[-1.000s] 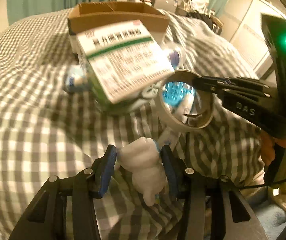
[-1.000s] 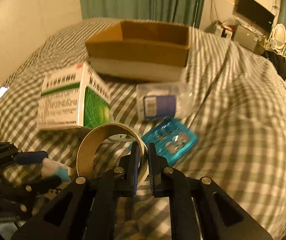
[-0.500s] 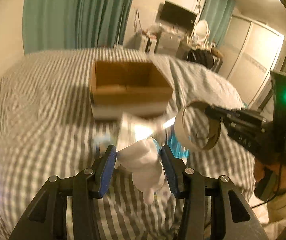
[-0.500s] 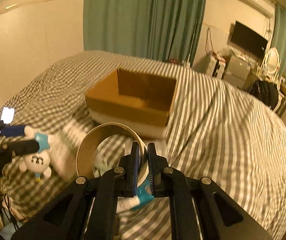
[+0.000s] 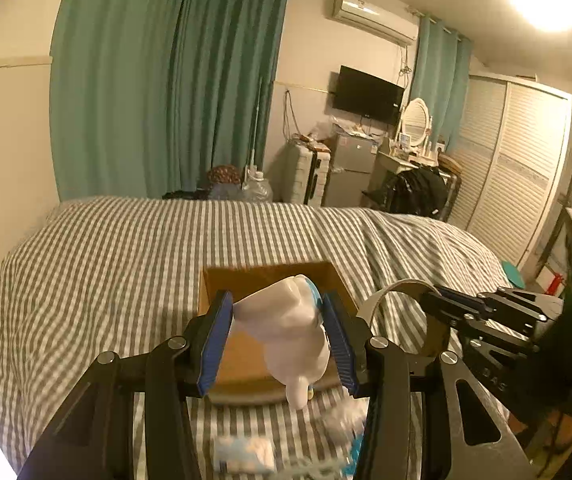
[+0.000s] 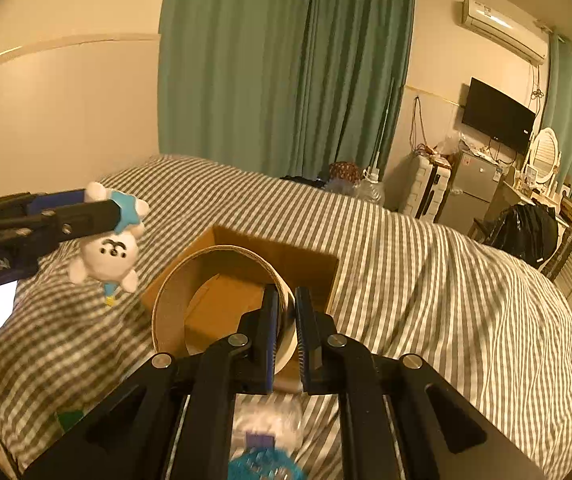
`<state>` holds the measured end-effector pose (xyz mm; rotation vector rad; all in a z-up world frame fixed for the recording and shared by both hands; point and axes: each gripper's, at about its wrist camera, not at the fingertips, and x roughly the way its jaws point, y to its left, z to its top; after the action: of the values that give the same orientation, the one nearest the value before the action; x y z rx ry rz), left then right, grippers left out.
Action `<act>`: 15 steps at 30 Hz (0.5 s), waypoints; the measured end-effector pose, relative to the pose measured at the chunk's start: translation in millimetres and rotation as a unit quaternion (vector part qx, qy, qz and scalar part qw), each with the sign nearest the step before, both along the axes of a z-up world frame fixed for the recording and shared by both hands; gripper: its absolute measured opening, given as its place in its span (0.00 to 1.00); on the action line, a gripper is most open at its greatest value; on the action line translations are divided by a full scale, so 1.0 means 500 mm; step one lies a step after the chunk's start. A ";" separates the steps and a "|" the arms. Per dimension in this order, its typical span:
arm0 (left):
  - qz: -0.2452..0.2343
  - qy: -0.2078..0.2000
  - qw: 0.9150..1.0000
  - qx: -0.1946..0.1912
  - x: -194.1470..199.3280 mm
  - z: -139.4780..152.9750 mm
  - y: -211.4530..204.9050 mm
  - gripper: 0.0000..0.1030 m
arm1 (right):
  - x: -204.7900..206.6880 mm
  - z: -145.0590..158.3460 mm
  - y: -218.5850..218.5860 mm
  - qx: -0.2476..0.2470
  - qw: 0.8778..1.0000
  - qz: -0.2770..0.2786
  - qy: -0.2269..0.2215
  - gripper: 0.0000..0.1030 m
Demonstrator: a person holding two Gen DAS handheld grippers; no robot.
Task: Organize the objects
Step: 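Carry both items over the box and open both tools to drop them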
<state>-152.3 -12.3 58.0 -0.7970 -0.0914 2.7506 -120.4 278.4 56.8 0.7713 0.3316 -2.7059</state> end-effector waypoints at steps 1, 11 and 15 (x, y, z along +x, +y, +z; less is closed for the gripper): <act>0.001 -0.003 1.000 -0.002 -0.025 0.000 0.005 0.46 | -0.015 0.002 0.000 -0.001 1.000 -0.003 0.001 0.08; 0.009 -0.034 0.998 -0.043 -0.207 -0.087 0.069 0.46 | -0.171 -0.028 -0.023 0.004 1.000 -0.004 -0.017 0.08; 0.006 -0.055 0.997 -0.054 -0.251 -0.140 0.085 0.46 | -0.232 -0.072 -0.026 0.009 0.999 -0.005 -0.039 0.08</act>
<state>-277.8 30.4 -12.0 -0.9799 0.0311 2.7407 -236.3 265.4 20.9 0.8826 0.3342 -2.6772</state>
